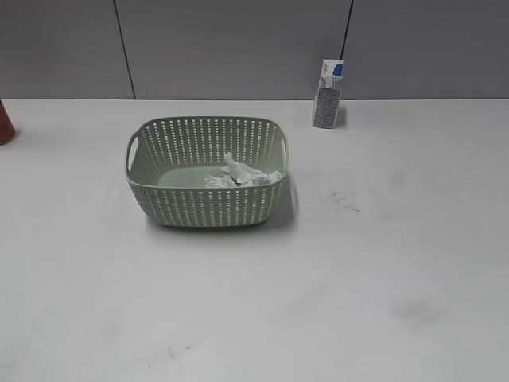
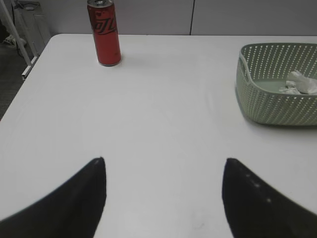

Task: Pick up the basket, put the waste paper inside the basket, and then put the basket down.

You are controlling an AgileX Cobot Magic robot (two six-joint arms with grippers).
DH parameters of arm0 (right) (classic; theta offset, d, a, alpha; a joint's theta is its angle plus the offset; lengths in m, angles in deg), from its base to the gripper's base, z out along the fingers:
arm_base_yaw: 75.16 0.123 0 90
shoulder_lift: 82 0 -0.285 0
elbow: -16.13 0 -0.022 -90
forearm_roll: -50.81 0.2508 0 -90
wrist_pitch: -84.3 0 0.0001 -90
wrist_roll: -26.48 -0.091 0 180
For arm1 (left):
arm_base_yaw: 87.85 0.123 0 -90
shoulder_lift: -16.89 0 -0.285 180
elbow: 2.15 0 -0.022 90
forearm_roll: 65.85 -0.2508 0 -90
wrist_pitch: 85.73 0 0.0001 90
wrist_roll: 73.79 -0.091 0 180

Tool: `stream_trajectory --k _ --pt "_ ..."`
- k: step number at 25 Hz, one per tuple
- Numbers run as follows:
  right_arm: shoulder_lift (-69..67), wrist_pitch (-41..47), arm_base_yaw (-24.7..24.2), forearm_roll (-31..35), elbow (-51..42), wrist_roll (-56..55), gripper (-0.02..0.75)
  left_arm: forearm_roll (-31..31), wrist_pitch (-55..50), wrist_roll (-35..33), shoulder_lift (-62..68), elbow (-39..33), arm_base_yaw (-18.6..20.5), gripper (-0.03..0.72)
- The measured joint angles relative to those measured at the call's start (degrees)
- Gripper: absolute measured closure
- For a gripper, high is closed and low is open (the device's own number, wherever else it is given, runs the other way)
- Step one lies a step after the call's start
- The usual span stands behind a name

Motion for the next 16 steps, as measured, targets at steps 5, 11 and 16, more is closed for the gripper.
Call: stream_trajectory --k 5,11,16 --pt "0.0 0.0 -0.3 0.0 0.0 -0.1 0.157 0.0 0.0 0.0 0.0 0.0 0.0 0.143" --pt "0.0 0.0 -0.3 0.0 0.0 -0.1 0.157 0.0 0.0 0.0 0.0 0.0 0.0 0.149" --pt "0.0 0.0 -0.3 0.1 0.0 -0.1 0.157 0.0 0.0 0.0 0.0 0.0 0.0 0.155"
